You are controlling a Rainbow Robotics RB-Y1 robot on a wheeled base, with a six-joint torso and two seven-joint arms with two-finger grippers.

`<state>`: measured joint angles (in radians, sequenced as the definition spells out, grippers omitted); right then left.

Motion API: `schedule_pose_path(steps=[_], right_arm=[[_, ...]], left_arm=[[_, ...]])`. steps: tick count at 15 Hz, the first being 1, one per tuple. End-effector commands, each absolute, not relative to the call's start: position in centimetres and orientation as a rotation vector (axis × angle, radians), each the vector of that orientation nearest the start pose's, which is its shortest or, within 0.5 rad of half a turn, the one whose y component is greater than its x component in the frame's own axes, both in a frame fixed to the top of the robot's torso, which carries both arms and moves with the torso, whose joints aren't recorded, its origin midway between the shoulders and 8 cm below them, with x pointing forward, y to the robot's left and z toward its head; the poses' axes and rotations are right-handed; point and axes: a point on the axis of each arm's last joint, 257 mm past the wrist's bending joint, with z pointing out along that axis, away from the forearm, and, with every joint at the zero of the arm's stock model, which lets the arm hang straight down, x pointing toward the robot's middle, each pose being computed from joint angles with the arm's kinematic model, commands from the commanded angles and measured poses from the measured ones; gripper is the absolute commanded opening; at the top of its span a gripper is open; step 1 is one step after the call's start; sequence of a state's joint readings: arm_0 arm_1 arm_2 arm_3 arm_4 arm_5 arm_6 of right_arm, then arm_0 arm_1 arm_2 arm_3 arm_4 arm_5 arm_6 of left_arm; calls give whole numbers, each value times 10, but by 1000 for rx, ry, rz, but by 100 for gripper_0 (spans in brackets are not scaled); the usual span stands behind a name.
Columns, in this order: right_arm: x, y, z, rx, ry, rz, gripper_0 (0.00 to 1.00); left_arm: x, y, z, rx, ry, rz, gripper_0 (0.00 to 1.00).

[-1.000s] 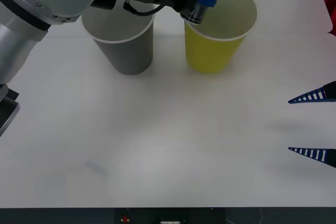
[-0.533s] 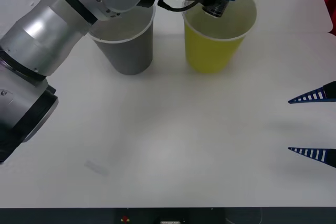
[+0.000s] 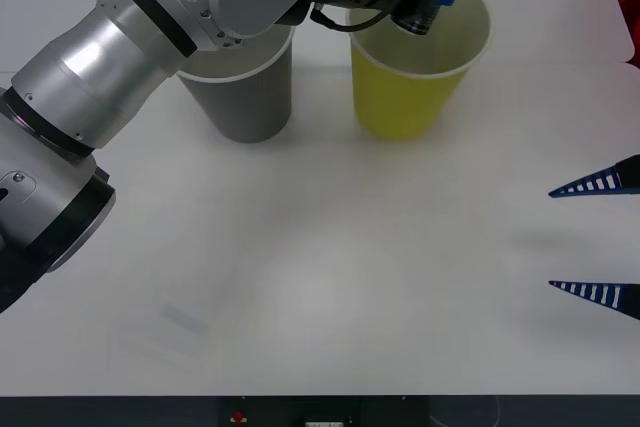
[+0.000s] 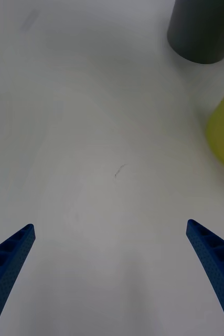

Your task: Put the can into the green bin and the plastic bottle into the gray bin

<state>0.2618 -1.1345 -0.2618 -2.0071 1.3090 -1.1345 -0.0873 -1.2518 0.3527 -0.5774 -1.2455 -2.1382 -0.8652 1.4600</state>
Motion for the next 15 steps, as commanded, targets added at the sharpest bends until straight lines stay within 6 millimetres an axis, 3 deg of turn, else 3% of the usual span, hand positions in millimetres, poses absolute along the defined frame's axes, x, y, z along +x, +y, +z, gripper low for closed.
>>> schedule_pose_path(steps=[1,7,15], right_arm=[[341,-286,-167,-1634,1596,209,100],[341,-286,-167,-1634,1596,209,100],[341,-286,-167,-1634,1596,209,100]], left_arm=[[588,-125,11,1014,1736,-447,100],[583,-116,6,1091,1739,-398,100],[508,-38,10,1215,1630,-466,100]])
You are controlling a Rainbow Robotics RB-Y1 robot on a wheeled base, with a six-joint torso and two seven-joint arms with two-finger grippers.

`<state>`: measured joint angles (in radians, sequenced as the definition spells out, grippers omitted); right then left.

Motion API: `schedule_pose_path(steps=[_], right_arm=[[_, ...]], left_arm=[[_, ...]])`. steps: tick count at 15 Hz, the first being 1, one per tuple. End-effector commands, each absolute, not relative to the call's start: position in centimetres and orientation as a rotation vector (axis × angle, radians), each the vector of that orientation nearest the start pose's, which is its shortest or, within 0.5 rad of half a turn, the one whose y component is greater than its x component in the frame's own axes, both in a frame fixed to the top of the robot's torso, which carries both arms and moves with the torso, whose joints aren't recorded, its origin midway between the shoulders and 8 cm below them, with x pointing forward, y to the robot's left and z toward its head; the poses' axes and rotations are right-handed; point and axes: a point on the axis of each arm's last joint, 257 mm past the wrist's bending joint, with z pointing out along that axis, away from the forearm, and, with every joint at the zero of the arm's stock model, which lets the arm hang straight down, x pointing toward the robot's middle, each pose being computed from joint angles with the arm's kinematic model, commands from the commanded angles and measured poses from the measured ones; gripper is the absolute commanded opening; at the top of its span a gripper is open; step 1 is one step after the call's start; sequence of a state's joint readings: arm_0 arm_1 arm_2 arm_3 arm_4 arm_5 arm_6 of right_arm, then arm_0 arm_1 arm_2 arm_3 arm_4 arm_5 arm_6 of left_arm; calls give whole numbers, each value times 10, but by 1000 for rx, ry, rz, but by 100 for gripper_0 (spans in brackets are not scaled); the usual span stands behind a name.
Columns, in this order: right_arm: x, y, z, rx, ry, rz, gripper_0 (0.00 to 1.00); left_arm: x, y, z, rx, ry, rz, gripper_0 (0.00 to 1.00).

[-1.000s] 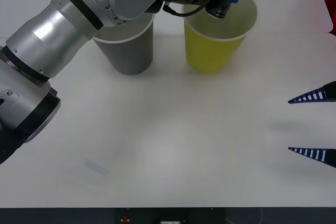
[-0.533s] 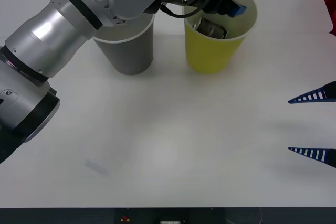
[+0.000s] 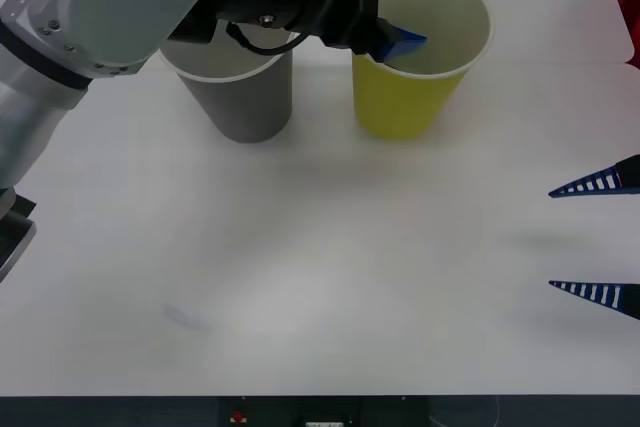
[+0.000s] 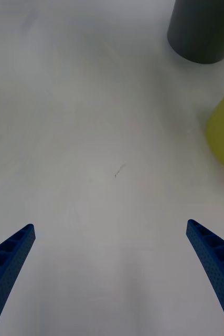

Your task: Put the can into the green bin and the plastic bottle into the gray bin

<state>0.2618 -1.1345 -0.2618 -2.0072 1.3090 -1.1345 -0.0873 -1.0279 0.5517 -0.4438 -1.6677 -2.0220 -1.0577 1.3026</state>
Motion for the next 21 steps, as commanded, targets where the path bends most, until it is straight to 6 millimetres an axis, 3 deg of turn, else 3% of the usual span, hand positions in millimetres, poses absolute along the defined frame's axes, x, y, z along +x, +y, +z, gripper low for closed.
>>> schedule_pose_path(steps=[1,4,12,21], right_arm=[[341,-286,-167,-1634,1596,209,100],[341,-286,-167,-1634,1596,209,100],[341,-286,-167,-1634,1596,209,100],[341,-286,-167,-1634,1596,209,100]], left_arm=[[497,-28,7,1230,1621,-480,100],[473,2,-5,1268,1610,-477,100],[403,84,-61,1424,1646,-418,100],[357,163,-106,1584,1664,-322,100]])
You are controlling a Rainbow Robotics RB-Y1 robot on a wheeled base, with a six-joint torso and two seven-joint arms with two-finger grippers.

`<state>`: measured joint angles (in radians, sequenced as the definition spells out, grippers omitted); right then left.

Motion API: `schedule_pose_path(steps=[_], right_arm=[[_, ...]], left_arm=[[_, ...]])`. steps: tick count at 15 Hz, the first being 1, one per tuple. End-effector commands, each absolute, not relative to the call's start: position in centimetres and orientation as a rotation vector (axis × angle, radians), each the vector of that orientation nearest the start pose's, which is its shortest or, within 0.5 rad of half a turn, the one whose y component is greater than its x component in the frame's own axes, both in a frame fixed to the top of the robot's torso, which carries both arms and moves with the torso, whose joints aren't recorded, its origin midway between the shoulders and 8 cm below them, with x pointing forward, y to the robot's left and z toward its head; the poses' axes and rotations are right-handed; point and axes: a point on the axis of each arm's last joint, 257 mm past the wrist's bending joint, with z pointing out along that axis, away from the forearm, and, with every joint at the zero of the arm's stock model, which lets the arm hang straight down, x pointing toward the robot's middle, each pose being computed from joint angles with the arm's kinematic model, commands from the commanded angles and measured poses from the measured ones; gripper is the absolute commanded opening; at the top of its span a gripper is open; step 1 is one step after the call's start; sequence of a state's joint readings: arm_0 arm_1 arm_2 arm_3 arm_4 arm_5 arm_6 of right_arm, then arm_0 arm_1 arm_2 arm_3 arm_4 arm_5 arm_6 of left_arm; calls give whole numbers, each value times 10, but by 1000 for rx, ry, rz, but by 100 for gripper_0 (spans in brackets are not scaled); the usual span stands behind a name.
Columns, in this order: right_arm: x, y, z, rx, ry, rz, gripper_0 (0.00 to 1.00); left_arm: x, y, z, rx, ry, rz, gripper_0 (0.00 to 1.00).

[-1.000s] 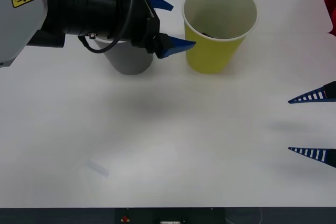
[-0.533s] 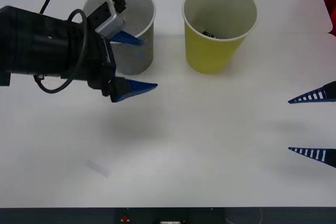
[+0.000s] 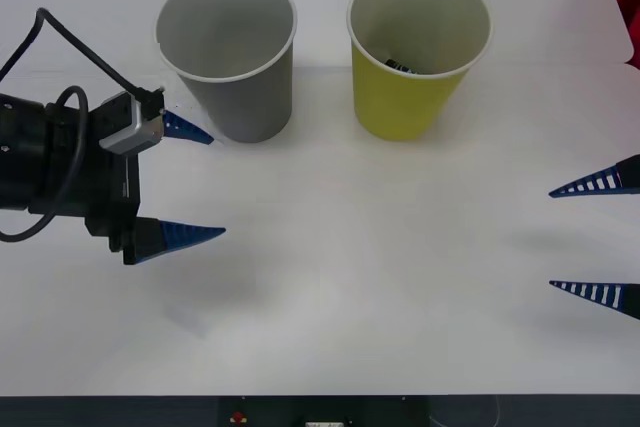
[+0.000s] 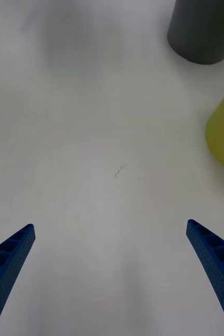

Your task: Put the can into the green bin and the plastic bottle into the gray bin

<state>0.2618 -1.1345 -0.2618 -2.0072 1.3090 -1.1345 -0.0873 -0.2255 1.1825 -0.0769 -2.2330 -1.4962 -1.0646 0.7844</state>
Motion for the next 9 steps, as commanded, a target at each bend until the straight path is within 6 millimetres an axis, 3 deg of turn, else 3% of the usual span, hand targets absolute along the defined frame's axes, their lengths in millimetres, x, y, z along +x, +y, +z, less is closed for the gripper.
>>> schedule_pose_path(steps=[1,4,9], right_arm=[[341,-286,-167,-1634,1596,209,100],[341,-286,-167,-1634,1596,209,100],[341,-286,-167,-1634,1596,209,100]], left_arm=[[354,172,-111,1598,1669,-302,100],[350,194,-123,1606,1705,-262,100],[340,213,-134,1625,1704,-254,100]])
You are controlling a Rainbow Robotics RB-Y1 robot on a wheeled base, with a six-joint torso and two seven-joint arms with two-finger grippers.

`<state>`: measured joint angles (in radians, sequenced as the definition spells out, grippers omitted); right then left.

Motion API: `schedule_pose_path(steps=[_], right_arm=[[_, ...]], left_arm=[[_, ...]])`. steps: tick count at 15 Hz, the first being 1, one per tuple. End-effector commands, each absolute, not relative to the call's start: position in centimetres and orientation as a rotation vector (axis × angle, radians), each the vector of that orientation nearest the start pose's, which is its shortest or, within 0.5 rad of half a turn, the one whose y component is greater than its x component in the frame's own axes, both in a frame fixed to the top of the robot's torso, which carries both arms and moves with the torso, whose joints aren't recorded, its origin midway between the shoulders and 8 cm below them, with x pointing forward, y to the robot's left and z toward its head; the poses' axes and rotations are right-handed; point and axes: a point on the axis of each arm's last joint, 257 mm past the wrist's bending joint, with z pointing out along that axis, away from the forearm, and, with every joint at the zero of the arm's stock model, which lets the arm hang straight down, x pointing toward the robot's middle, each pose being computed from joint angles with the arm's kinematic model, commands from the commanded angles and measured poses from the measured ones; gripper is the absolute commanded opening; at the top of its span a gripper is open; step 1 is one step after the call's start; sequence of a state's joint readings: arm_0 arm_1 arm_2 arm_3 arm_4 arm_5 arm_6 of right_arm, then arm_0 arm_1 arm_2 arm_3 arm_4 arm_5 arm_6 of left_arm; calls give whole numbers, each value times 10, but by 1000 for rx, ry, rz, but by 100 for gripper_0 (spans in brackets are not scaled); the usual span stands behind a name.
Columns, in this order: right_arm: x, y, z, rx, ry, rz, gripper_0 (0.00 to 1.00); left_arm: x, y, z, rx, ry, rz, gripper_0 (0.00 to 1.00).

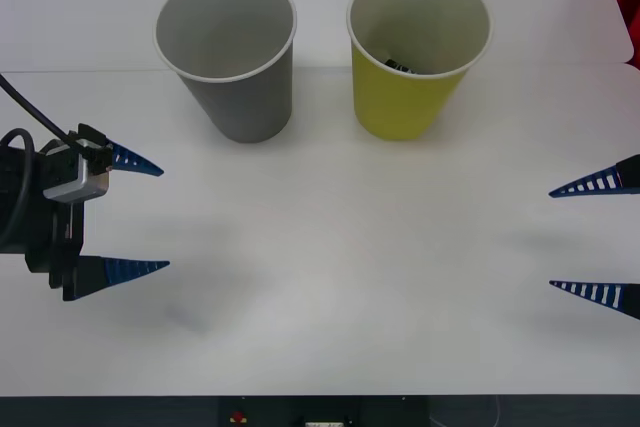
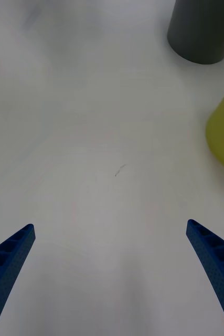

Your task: Put the can into the green bin and the plastic bottle into the gray bin

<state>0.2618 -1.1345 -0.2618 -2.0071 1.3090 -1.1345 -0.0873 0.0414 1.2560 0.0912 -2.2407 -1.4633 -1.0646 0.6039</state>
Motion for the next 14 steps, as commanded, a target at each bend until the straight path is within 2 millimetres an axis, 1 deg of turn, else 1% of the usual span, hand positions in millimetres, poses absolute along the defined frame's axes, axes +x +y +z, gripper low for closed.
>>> schedule_pose_path(steps=[1,3,8,10,14], right_arm=[[341,-286,-167,-1634,1596,209,100],[341,-286,-167,-1634,1596,209,100],[341,-286,-167,-1634,1596,209,100],[341,-286,-167,-1634,1596,209,100],[341,-286,-167,-1634,1596,209,100]], left_arm=[[339,216,-133,1639,1685,-242,100],[334,224,-137,1633,1703,-253,100],[330,241,-143,1652,1716,-221,100],[328,246,-142,1654,1728,-236,100],[332,253,-143,1673,1716,-198,100]])
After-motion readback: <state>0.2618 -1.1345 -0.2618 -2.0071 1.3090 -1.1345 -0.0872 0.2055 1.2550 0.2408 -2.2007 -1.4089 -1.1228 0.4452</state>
